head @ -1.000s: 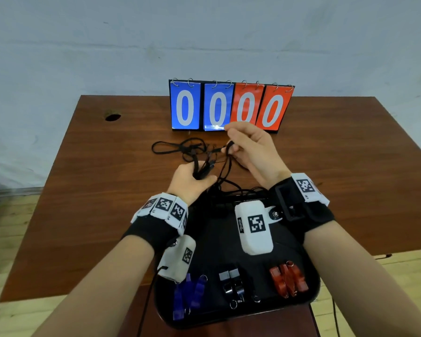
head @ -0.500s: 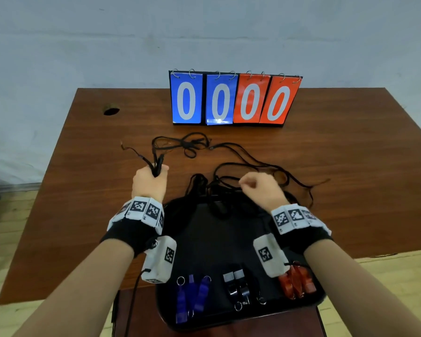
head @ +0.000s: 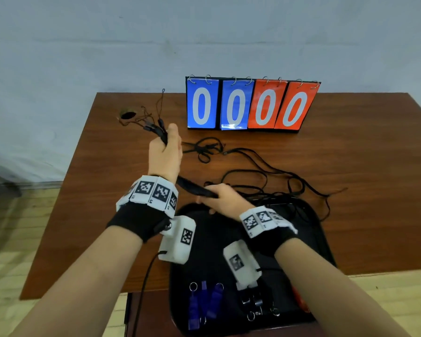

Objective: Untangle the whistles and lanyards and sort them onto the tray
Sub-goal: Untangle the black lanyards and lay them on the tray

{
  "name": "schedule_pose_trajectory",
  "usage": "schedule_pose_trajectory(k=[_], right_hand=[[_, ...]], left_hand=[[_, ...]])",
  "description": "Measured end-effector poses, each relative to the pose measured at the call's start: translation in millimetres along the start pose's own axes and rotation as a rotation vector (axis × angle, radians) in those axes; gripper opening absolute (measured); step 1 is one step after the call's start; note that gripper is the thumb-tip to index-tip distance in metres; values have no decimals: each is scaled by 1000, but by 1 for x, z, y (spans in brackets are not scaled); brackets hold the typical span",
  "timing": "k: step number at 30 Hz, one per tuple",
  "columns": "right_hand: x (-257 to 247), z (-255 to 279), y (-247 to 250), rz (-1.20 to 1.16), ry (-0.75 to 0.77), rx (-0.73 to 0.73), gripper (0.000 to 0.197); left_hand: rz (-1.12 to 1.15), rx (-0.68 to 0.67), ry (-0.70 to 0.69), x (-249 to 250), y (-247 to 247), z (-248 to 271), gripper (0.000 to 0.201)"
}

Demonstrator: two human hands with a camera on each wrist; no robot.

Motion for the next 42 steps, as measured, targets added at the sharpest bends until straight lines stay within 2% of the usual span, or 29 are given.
schedule_pose_trajectory(k=[4, 6, 8, 10, 11, 13, 14, 17, 20, 21, 24, 27, 29, 31, 35, 36, 39, 42], right_hand=[[19, 11, 52, 39, -52, 93, 25], [20, 20, 74, 57, -80, 119, 31], [13, 29, 89, 55, -80, 97, 33], [-2, 34, 94, 27, -45, 68, 28], [-10, 34, 94, 8, -25, 57, 24], [-24, 33, 92, -49, 10, 42, 18], [-29, 33, 91, -79, 24, 36, 18], [-32, 34, 93, -143, 28, 4, 27], [-28, 34, 93, -95, -3, -41, 31], [-28, 34, 90, -51, -8, -58, 27], [-29, 33, 86, 18, 0, -86, 25], [-27, 36, 87, -60, 1, -94, 25], [-23, 37, 88, -74, 14, -105, 17], [-18, 38, 89, -107, 32, -92, 10], [7, 43, 98, -216, 2, -6, 7], [13, 45, 100, -249, -9, 9, 11], [13, 52, 103, -337, 30, 48, 18], [8, 58, 107, -414, 94, 75, 18]], left_hand=[[-223, 113, -39, -4, 22, -1, 49], [-307, 118, -25, -3, 27, 1, 48], [-414, 29, -35, 1, 20, 5, 42], [-547, -168, -96, 3, -1, 12, 27], [-584, -279, -126, 2, -15, 18, 26], [-594, -452, -99, -1, -39, 29, 27], [-554, -493, -57, -3, -45, 32, 26], [-520, -496, -19, -9, -46, 29, 25], [-612, -470, -47, -11, -42, 27, 58], [-629, -469, -71, -11, -42, 27, 62], [-563, -537, -61, -12, -45, 28, 49], [-543, -582, -26, -16, -47, 25, 33], [-598, -566, -40, -14, -48, 26, 19], [-579, -485, -65, -10, -44, 23, 23], [-428, -117, -6, -2, -19, 9, 32], [-409, -61, 21, -2, -13, 7, 37], [-443, -11, 82, -5, -5, 7, 46], [-332, 21, 132, -8, -2, 9, 46]])
Point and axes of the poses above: each hand's wrist, its own z-axis away from the middle knuckle, its own y-axis out of the back of the hand, x = y × z, the point moved 4 cm from there along -z, towards the middle knuckle, and after that the axes turned 7 degrees about z, right-handed, at the moved point
